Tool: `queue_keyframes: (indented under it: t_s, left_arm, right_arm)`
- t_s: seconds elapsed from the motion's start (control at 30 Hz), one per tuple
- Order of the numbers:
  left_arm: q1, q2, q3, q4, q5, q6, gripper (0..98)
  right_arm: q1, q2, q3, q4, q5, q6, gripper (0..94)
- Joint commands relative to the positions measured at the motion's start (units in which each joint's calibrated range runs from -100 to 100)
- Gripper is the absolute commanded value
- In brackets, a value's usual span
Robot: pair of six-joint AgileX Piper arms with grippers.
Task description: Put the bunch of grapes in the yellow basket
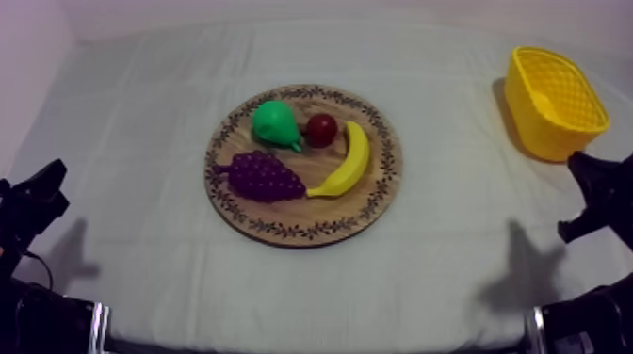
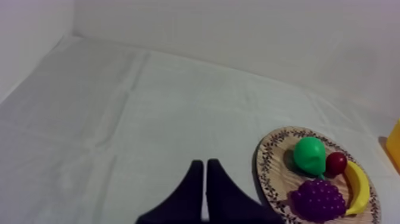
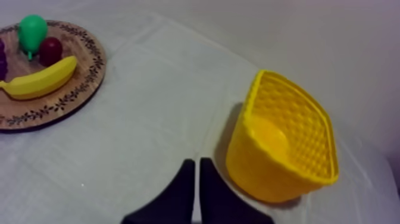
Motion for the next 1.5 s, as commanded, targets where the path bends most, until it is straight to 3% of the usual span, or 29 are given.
queue_keyframes:
  t_s: [0.0,0.43,0.73,1.47]
  left_arm:
    - [0.0,0.0,0.0,-0.04,0.0,0.0,0.1]
    - [0.0,0.0,0.0,-0.04,0.0,0.0,0.1]
    - [0.0,0.0,0.0,-0.04,0.0,0.0,0.1]
    - [0.0,0.0,0.0,-0.04,0.0,0.0,0.1]
  right_arm:
    - [-1.4,5.2,-5.2,0.8,0.7,-0.5,0.5]
    - [-10.7,34.7,-41.3,2.8,9.0,-2.1,0.5]
    - [-16.1,51.6,-62.3,2.1,17.2,-1.5,0.5]
    - [-24.0,74.7,-88.9,-1.8,34.2,3.8,0.5]
